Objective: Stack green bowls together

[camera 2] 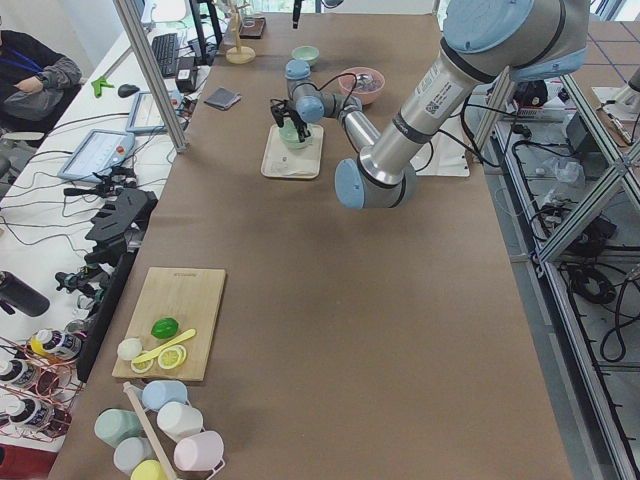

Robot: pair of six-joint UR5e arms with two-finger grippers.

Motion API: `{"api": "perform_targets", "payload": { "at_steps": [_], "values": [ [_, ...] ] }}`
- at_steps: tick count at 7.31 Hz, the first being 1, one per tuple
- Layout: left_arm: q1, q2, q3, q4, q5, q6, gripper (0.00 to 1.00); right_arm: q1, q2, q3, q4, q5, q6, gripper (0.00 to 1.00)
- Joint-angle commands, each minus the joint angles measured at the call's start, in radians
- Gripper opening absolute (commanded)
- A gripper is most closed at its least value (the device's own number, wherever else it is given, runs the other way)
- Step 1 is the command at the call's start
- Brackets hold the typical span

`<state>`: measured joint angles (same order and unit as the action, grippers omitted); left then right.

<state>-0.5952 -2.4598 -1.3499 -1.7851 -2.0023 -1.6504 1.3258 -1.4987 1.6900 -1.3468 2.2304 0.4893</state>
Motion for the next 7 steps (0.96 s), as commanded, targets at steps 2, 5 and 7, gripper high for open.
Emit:
{"api": "perform_targets", "payload": {
  "at_steps": [2,5,7],
  "values": [
    [-0.009,0.019,-0.021,-0.086,0.013,0.007,0.98,0.0,0.0,-0.001,0.0,-0.002,0.0,1.0],
    [-0.154,0.186,-0.24,-0.033,-0.183,0.112,0.98,-0.007,-0.002,-0.023,0.003,-0.009,-0.002,1.0],
    [-0.213,0.374,-0.461,0.131,-0.196,0.396,0.98,-0.017,-0.012,-0.024,0.011,-0.011,-0.003,1.0]
  ]
}}
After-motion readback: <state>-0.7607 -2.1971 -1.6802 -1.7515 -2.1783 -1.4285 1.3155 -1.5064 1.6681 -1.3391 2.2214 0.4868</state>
